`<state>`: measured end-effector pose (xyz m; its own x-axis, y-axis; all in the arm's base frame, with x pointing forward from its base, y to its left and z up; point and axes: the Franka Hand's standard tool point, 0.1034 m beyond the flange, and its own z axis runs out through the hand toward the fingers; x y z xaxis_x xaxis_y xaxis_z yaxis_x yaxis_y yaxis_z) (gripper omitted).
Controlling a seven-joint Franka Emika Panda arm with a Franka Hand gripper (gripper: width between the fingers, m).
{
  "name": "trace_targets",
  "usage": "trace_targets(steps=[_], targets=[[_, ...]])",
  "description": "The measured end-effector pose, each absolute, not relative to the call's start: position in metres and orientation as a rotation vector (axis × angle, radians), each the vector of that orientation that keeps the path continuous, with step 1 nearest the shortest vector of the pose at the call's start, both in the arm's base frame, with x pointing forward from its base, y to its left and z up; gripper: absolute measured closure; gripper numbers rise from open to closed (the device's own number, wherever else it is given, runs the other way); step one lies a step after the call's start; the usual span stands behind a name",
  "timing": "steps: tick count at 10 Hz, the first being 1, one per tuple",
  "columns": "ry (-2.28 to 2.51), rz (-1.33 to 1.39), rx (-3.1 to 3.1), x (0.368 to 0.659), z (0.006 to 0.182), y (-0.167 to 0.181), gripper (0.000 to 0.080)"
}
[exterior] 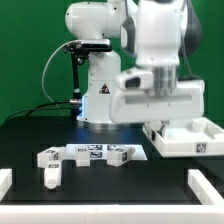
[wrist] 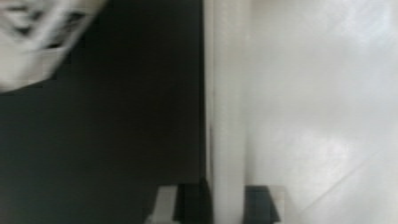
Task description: Assemble one leg
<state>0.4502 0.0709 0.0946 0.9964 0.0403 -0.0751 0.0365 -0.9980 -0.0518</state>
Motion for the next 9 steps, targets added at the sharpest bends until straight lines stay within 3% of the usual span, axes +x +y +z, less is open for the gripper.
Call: trace_targets(steps=[1, 3, 6, 8, 9], targets=[[-0.002, 0.134, -3.09, 0.459, 0.108, 0.067, 0.0745], [-0.023, 0.122, -3.089, 0.456, 0.097, 0.071, 0.0745], [-0.077, 0.187, -3.079, 0.464, 0.098, 0.056, 0.0745], [-0.188, 0.294, -3.065, 0.52, 0.112, 0.017, 0.0745], [-0.063, 0.346, -3.074, 0.525, 0.112, 0.016, 0.0745]])
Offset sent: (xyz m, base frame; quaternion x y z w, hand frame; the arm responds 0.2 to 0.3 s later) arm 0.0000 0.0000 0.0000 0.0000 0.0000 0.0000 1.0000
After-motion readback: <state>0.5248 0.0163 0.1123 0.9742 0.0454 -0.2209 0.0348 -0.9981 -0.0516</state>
